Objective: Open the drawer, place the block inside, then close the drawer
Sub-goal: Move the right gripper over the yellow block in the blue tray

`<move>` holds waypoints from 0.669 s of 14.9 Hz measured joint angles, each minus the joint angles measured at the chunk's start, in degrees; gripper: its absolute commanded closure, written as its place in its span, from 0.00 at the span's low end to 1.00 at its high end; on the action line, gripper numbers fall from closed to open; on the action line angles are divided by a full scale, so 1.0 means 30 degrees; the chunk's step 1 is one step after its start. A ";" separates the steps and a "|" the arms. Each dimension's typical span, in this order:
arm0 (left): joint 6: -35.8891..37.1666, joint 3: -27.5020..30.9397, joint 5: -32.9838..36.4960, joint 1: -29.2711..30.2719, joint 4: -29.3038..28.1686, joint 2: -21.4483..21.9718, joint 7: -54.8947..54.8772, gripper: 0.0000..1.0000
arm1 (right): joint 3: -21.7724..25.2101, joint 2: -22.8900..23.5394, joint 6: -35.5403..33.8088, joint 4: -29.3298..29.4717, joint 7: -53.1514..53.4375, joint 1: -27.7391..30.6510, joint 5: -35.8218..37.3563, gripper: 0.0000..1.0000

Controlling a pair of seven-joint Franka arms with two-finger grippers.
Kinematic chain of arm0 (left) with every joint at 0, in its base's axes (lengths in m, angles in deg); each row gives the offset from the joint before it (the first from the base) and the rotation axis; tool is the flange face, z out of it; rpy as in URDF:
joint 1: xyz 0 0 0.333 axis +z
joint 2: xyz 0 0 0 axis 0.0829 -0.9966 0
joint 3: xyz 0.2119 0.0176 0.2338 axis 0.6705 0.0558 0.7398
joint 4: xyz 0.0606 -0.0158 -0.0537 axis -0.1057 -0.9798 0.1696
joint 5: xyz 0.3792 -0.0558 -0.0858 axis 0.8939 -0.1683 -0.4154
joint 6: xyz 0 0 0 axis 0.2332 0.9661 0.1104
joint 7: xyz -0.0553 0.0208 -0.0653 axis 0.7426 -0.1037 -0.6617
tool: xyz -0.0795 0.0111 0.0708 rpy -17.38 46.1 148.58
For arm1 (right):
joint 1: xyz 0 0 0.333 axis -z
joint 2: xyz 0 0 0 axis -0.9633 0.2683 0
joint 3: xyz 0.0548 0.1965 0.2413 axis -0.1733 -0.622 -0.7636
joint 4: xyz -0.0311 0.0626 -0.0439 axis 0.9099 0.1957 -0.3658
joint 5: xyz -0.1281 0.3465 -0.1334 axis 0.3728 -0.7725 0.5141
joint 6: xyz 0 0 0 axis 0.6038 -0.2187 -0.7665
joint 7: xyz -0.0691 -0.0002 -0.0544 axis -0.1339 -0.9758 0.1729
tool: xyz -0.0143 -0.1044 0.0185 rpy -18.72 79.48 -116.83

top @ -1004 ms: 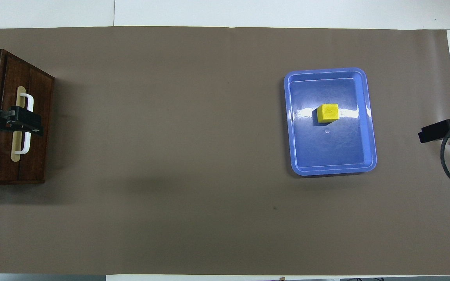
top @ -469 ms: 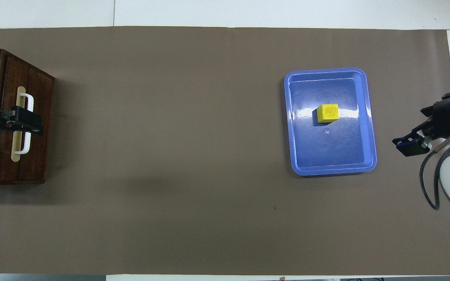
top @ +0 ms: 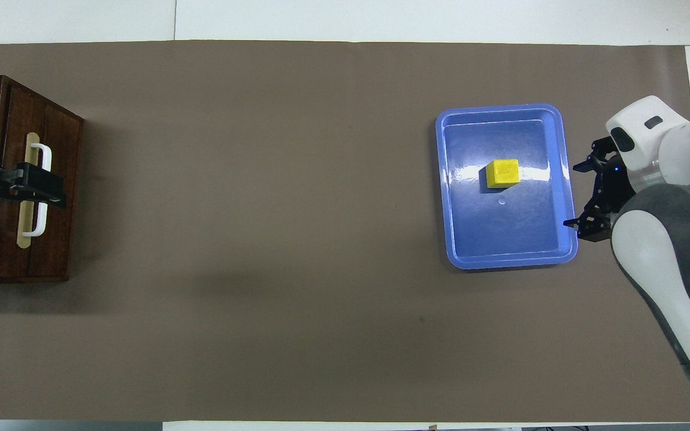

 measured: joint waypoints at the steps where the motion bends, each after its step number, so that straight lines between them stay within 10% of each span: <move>1: 0.0000 0.0000 0.0000 0.0000 0.0000 0.0000 0.0000 0.00 | -0.0007 0.0536 0.0485 -0.0010 -0.0893 -0.0004 -0.0237 0.00; 10: -0.0001 -0.0008 0.0000 0.0000 -0.0012 0.0001 0.0021 0.00 | -0.0094 0.3590 0.4722 -0.0018 -0.4667 -0.0172 -0.1663 0.00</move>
